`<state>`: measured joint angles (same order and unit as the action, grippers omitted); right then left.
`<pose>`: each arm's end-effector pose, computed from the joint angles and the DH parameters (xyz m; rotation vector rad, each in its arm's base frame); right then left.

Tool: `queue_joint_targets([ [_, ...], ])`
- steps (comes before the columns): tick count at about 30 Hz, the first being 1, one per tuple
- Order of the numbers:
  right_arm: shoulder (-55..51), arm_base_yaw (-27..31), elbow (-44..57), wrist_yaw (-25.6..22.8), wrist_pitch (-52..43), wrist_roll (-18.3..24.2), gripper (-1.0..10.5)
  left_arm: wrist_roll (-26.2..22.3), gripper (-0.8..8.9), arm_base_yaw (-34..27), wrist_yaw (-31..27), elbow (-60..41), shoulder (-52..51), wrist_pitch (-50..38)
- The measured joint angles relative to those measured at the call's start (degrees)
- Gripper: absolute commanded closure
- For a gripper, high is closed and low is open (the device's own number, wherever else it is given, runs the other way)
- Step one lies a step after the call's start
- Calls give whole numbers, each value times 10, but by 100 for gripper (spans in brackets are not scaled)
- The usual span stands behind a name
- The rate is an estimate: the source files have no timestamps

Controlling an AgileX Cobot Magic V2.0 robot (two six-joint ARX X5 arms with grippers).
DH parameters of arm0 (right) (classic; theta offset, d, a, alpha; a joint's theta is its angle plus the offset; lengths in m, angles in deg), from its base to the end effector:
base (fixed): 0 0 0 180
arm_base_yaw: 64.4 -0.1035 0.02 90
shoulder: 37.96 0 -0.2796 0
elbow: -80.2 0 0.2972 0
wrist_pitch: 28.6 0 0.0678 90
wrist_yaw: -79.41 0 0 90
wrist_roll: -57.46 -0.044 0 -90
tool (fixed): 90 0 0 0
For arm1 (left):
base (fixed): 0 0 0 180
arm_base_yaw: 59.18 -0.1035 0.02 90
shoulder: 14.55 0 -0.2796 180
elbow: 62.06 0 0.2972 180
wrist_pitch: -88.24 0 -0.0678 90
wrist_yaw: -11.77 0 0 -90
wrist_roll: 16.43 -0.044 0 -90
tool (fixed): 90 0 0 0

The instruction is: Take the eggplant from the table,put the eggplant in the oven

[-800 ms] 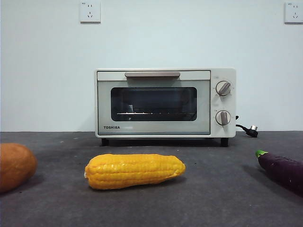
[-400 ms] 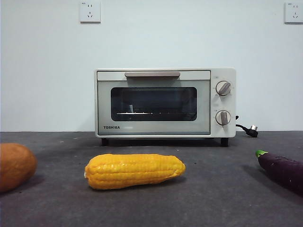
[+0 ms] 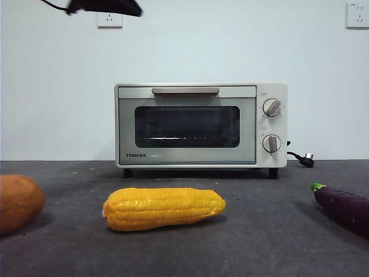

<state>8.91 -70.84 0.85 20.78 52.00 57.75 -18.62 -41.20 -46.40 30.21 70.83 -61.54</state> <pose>0.1464 0.0396 0.3887 0.1798 0.8327 0.6222 0.3630 -0.1422 0.3762 -0.0154 0.4006 -0.8647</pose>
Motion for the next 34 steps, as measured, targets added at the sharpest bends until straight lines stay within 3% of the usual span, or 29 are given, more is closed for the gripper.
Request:
queue_joint_targets([
  [13,0,-7,0,0,2,9,380,-62,819,23,-58,180,179,48],
  [21,0,-7,0,0,-2,10,380,-114,819,36,-118,188,224,52],
  [34,0,-7,0,0,-12,10,380,-139,819,41,-138,188,254,24],
])
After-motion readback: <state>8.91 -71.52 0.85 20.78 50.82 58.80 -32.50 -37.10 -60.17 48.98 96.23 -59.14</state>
